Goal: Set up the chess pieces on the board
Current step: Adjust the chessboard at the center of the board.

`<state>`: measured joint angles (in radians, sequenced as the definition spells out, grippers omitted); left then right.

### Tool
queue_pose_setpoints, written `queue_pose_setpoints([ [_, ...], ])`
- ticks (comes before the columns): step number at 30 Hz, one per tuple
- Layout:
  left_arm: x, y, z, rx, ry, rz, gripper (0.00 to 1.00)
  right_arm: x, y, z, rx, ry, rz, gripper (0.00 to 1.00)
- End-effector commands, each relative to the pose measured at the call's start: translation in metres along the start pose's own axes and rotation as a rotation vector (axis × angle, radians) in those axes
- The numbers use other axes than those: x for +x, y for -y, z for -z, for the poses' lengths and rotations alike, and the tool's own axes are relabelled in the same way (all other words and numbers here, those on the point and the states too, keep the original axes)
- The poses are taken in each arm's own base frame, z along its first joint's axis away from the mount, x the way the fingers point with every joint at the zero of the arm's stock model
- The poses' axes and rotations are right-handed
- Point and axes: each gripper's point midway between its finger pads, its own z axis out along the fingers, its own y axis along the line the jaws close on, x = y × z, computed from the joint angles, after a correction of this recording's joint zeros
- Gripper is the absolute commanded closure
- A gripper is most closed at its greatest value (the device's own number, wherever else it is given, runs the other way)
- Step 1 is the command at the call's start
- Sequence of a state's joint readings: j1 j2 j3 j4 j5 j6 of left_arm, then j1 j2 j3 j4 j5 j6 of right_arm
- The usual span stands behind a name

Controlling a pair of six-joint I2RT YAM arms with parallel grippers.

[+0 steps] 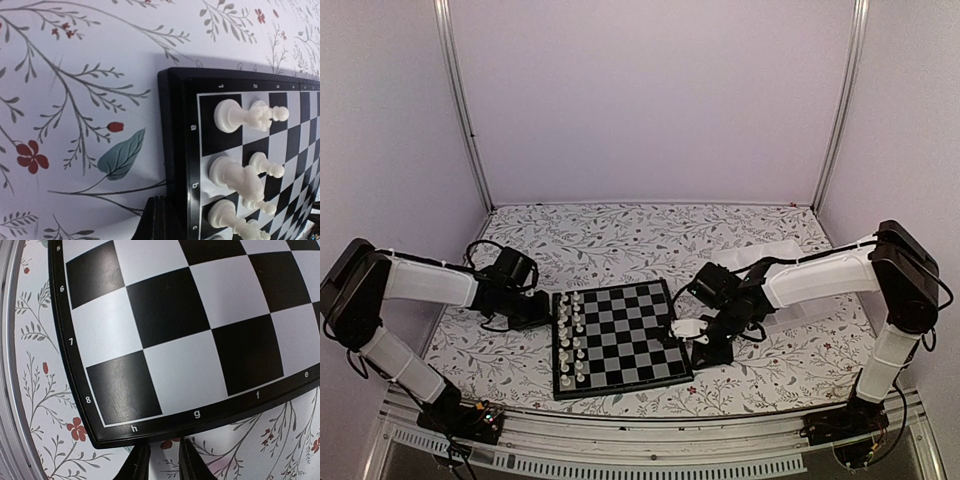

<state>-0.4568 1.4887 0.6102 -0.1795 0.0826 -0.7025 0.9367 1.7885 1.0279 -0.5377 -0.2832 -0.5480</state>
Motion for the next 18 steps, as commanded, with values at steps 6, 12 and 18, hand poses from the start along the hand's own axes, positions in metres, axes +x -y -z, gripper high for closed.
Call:
queue_pose_setpoints([
  [6, -0.037, 0.031, -0.004, 0.072, 0.058, -0.088, 1.00, 0.003, -0.015, 0.014, -0.011, 0.033, 0.035, 0.77],
  [12, -0.078, 0.019, 0.040, -0.074, 0.152, -0.131, 1.00, 0.005, 0.016, 0.050, 0.078, 0.056, -0.041, 0.72],
  [18, -0.144, 0.068, 0.127, -0.015, 0.394, -0.341, 1.00, -0.012, 0.057, 0.139, 0.134, 0.281, -0.166, 0.62],
])
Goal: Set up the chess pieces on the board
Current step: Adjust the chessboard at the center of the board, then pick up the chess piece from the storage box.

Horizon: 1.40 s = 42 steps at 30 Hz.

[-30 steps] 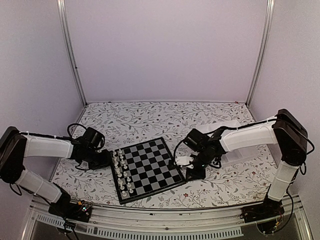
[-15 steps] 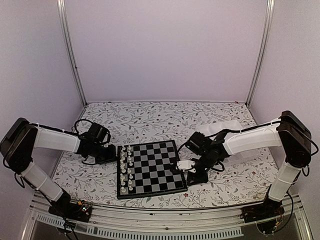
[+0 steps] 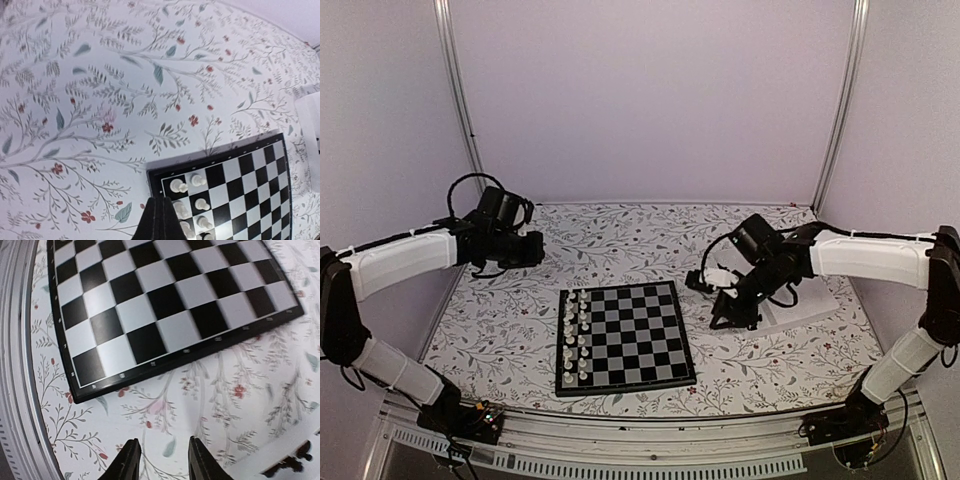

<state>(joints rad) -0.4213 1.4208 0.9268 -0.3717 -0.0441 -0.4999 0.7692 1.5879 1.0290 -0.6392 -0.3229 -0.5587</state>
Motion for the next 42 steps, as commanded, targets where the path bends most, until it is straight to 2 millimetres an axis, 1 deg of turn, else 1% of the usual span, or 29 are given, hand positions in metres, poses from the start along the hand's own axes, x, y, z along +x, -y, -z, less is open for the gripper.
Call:
queue_pose_setpoints([
  [1, -0.070, 0.024, 0.058, 0.042, 0.198, -0.193, 0.97, -0.031, 0.036, 0.072, 0.073, 0.189, -0.077, 0.59],
  [2, -0.085, 0.035, 0.071, 0.073, 0.245, -0.217, 0.86, -0.032, 0.046, 0.085, 0.111, 0.216, -0.090, 0.55],
  [4, -0.107, 0.062, 0.095, 0.158, 0.342, -0.281, 0.65, -0.028, 0.070, 0.105, 0.182, 0.248, -0.138, 0.48],
  [5, -0.116, 0.074, 0.107, 0.190, 0.398, -0.311, 0.55, -0.023, 0.081, 0.112, 0.207, 0.256, -0.167, 0.46],
  [7, -0.126, 0.102, 0.127, 0.281, 0.518, -0.367, 0.39, -0.010, 0.107, 0.124, 0.258, 0.257, -0.235, 0.42],
  [8, -0.126, 0.113, 0.134, 0.328, 0.563, -0.393, 0.35, -0.001, 0.119, 0.127, 0.277, 0.253, -0.276, 0.37],
  [9, -0.126, 0.128, 0.143, 0.396, 0.613, -0.429, 0.35, 0.010, 0.131, 0.125, 0.290, 0.231, -0.316, 0.34],
  [10, -0.124, 0.139, 0.152, 0.449, 0.666, -0.452, 0.33, 0.020, 0.140, 0.121, 0.310, 0.202, -0.344, 0.33],
  [11, -0.122, 0.151, 0.163, 0.504, 0.727, -0.461, 0.32, 0.030, 0.147, 0.117, 0.334, 0.173, -0.362, 0.34],
  [12, -0.116, 0.164, 0.172, 0.567, 0.770, -0.462, 0.29, 0.039, 0.152, 0.110, 0.347, 0.144, -0.373, 0.37],
  [13, -0.113, 0.171, 0.178, 0.607, 0.796, -0.453, 0.25, 0.045, 0.153, 0.104, 0.355, 0.126, -0.372, 0.40],
  [14, -0.111, 0.176, 0.179, 0.634, 0.798, -0.436, 0.23, 0.050, 0.154, 0.098, 0.358, 0.115, -0.371, 0.41],
  [16, -0.109, 0.184, 0.168, 0.660, 0.743, -0.416, 0.22, 0.055, 0.152, 0.089, 0.349, 0.107, -0.371, 0.44],
  [18, -0.108, 0.192, 0.156, 0.683, 0.664, -0.386, 0.23, 0.057, 0.151, 0.082, 0.331, 0.106, -0.371, 0.49],
  [19, -0.106, 0.197, 0.153, 0.706, 0.629, -0.368, 0.24, 0.060, 0.151, 0.077, 0.317, 0.099, -0.376, 0.52],
  [22, -0.100, 0.205, 0.145, 0.756, 0.545, -0.331, 0.27, 0.063, 0.150, 0.065, 0.284, 0.084, -0.373, 0.58],
  [25, -0.094, 0.204, 0.137, 0.750, 0.497, -0.304, 0.28, 0.061, 0.150, 0.058, 0.263, 0.077, -0.364, 0.59],
  [31, -0.088, 0.195, 0.132, 0.717, 0.494, -0.295, 0.28, 0.056, 0.144, 0.044, 0.227, 0.066, -0.333, 0.57],
  [33, -0.086, 0.190, 0.127, 0.690, 0.488, -0.295, 0.28, 0.056, 0.144, 0.039, 0.219, 0.058, -0.331, 0.57],
  [36, -0.082, 0.184, 0.115, 0.639, 0.453, -0.288, 0.29, 0.055, 0.145, 0.033, 0.212, 0.049, -0.330, 0.58],
  [42, -0.076, 0.182, 0.111, 0.637, 0.425, -0.291, 0.29, 0.054, 0.153, 0.024, 0.211, 0.046, -0.355, 0.62],
])
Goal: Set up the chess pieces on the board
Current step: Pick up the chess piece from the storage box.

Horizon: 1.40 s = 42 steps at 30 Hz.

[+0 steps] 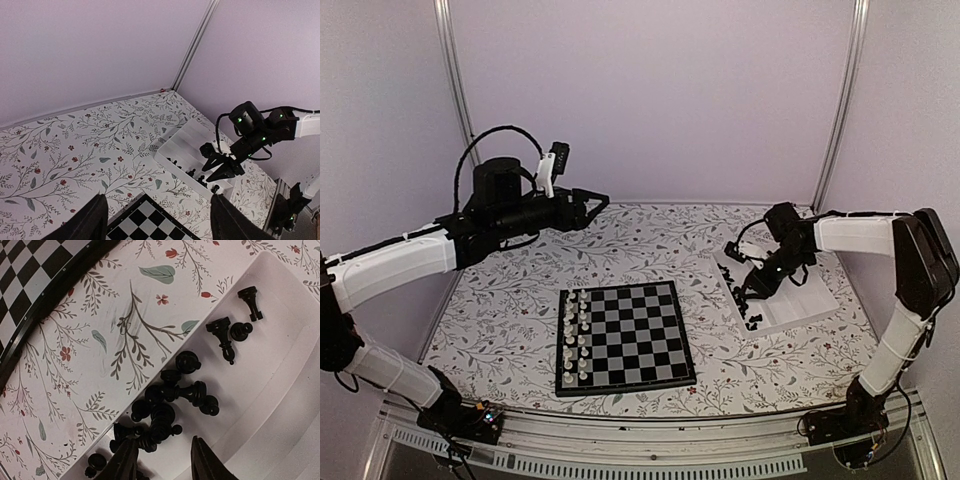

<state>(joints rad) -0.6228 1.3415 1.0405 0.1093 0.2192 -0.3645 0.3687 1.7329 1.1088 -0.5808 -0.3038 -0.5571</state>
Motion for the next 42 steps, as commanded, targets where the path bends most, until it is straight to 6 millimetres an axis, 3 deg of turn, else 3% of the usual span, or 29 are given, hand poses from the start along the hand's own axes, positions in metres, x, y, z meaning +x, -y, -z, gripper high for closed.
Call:
queue_pose_setpoints([
  [1, 0.010, -0.002, 0.001, -0.014, -0.030, 0.006, 0.29, -0.017, 0.006, -0.004, 0.003, 0.034, -0.001, 0.62],
  [10, 0.018, -0.005, -0.009, -0.010, -0.057, 0.006, 0.28, -0.015, 0.001, -0.013, -0.018, 0.012, 0.004, 0.69],
  [21, 0.023, -0.004, -0.013, 0.000, -0.077, 0.004, 0.28, -0.013, -0.004, -0.012, -0.035, -0.005, -0.006, 0.91],
  [28, 0.024, -0.004, -0.014, 0.008, -0.077, 0.001, 0.28, -0.017, -0.003, 0.003, -0.010, 0.004, -0.002, 0.96],
  [42, 0.028, -0.006, -0.011, -0.004, -0.087, -0.013, 0.28, -0.028, -0.016, 0.043, -0.010, 0.057, -0.008, 0.96],
])
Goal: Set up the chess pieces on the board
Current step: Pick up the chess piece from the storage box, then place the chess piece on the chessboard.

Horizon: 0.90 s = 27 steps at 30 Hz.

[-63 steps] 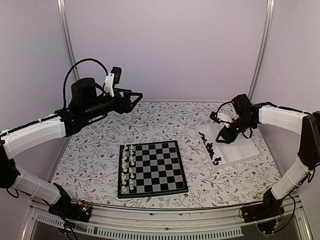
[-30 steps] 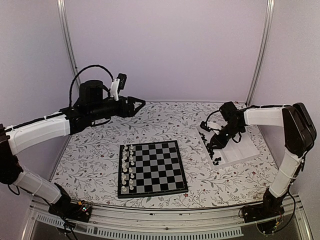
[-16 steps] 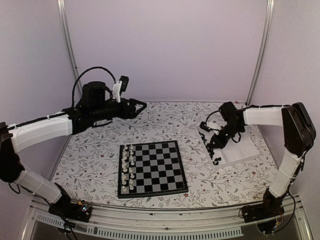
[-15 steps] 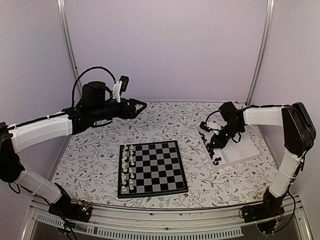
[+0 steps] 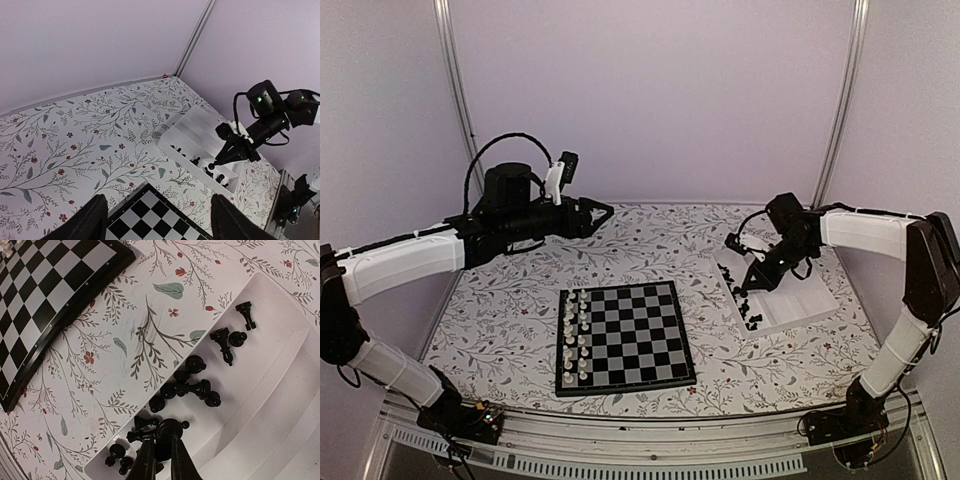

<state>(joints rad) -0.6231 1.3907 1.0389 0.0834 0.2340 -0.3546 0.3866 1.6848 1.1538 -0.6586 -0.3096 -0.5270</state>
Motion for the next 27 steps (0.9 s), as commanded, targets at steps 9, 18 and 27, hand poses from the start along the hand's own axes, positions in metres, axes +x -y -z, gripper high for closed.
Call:
queue_pose_setpoints([
  [9, 0.006, -0.003, 0.000, -0.022, -0.023, -0.030, 0.27, -0.043, -0.021, 0.046, -0.060, 0.132, 0.037, 0.97],
  [18, 0.005, -0.007, 0.002, -0.048, -0.022, -0.036, 0.27, -0.075, -0.061, 0.041, -0.141, 0.164, 0.154, 0.96],
  [27, 0.003, -0.012, 0.007, -0.083, -0.028, -0.051, 0.27, -0.095, -0.114, 0.012, -0.224, 0.130, 0.278, 0.96],
])
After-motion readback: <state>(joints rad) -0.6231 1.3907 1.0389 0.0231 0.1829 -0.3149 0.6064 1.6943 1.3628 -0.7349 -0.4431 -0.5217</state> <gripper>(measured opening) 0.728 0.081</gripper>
